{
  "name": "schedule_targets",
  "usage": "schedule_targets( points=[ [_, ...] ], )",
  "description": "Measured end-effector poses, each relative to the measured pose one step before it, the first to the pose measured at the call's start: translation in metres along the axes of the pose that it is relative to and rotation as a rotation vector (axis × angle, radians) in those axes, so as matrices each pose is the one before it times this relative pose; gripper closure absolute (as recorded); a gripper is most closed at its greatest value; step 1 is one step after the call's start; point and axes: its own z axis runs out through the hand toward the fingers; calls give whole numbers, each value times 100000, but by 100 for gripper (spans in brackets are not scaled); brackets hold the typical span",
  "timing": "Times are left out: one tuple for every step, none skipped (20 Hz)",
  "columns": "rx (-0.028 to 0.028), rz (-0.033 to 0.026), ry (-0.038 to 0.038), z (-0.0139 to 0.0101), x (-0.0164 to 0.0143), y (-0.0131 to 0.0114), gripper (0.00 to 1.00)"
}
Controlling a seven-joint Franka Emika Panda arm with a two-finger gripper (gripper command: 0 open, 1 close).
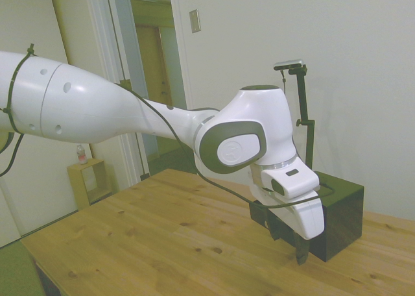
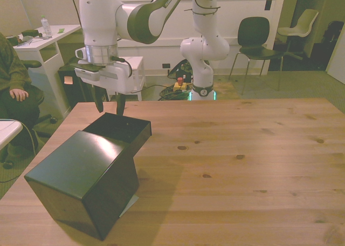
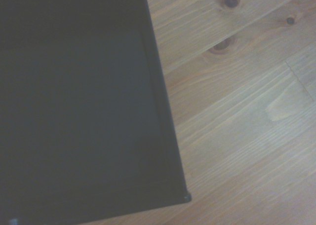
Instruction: Close the top drawer
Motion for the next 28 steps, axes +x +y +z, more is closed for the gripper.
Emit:
schedule_targets(
  points=[
    [-194,-231,-187,174,-94,-116,100],
    [-141,-302,-176,138,-119,-142,100],
    [-117,-192,-133,114,-80,-97,100],
    [-69,-135,-88,71,-55,-66,100],
    [-26,-79,-43,32,-31,-38,100],
    [-48,-32,-33,36,-4,-7,100],
    [-75,-96,-45,53,2,-2,100],
    [-75,-197,-49,56,-5,-11,100],
    [-85,-200,-77,71,-25,-34,100],
    [-48,-213,-112,74,-52,-64,100],
    [-24,-231,-100,59,-73,-87,100],
    [33,-228,-100,38,-88,-106,100],
    [69,-285,-78,13,-115,-138,100],
    [45,-245,-51,8,-90,-100,100],
    [46,-223,-45,5,-83,-94,100],
    [48,-198,-36,7,-80,-91,100],
    [53,-145,-11,5,-59,-72,100],
    [22,-138,-33,22,-56,-68,100],
    [40,-140,-95,32,-71,-83,100],
    [61,-131,-116,39,-73,-97,100],
    [16,-156,-60,66,-60,-101,100],
    [41,-206,14,126,-65,-132,100],
    [-48,-189,-47,163,-55,-130,100],
    [-182,-109,-95,164,-10,-96,100],
    [-172,-41,-47,169,16,-55,100],
    [-164,2,-32,180,26,-28,100],
    [-134,-8,-49,115,20,-28,100],
    [-44,-8,19,38,26,-30,100]
  ],
)
